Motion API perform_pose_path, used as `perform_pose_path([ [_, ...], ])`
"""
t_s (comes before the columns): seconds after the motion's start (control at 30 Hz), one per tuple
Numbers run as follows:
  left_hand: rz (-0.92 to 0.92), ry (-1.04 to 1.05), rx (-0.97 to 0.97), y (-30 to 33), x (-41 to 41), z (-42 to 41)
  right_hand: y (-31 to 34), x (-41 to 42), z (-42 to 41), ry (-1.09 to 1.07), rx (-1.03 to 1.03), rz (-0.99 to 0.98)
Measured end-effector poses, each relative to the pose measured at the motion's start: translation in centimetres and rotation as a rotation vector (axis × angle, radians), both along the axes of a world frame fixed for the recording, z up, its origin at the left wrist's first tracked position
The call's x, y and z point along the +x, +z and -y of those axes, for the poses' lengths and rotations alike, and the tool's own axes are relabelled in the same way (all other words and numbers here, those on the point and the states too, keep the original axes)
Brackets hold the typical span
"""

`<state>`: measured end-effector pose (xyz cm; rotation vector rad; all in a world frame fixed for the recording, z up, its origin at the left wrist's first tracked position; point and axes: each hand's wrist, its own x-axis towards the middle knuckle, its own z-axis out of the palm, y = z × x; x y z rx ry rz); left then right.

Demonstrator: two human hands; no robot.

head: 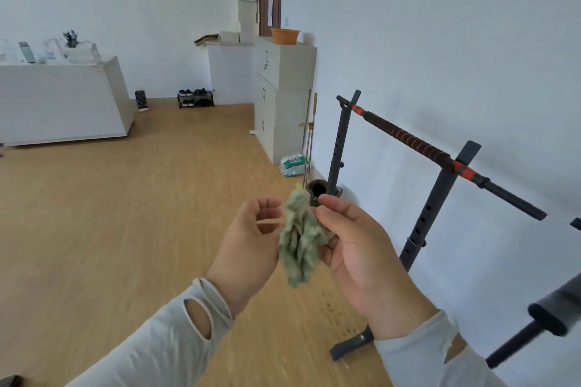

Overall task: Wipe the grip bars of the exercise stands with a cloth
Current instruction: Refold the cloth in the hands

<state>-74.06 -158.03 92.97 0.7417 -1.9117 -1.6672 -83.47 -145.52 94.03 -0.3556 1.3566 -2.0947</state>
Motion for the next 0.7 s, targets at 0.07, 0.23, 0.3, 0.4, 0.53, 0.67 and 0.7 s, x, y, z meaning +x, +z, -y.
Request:
perform_pose_path([
  [0.07, -0.016, -0.007, -0.031, -0.4, 0.7, 1.2, -0.3, 0.6, 1.8, -0.068, 0.080, -0.068],
  [0.23, -0.234, -0.141, 0.584, -0.4, 1.1, 2.6, -0.6, 0.7, 4.6, -0.182, 0.178, -0.146],
  [0.3, -0.220, -0.197, 0.581, -0.8, 0.8, 3.4, -1.0, 0.2, 5.3, -0.190, 0.209, -0.133],
  [0.4, -0.178, -0.136, 0.553, -1.3, -0.5, 4.6, -1.6, -1.0, 5.9, -0.161, 0.230, -0.110],
  [0.53, -0.101, -0.056, 0.540, -1.3, -2.6, 6.3, -2.5, -3.4, 6.0, 0.070, 0.358, -0.175],
  [0.67, -0.021, -0.020, 0.433, -0.4, -5.3, 7.9, -2.8, -7.4, 6.1, 0.115, 0.432, -0.221],
  [0.7, -0.002, 0.002, 0.390, -0.3, -6.1, 8.5, -2.7, -8.5, 6.0, 0.108, 0.434, -0.235],
])
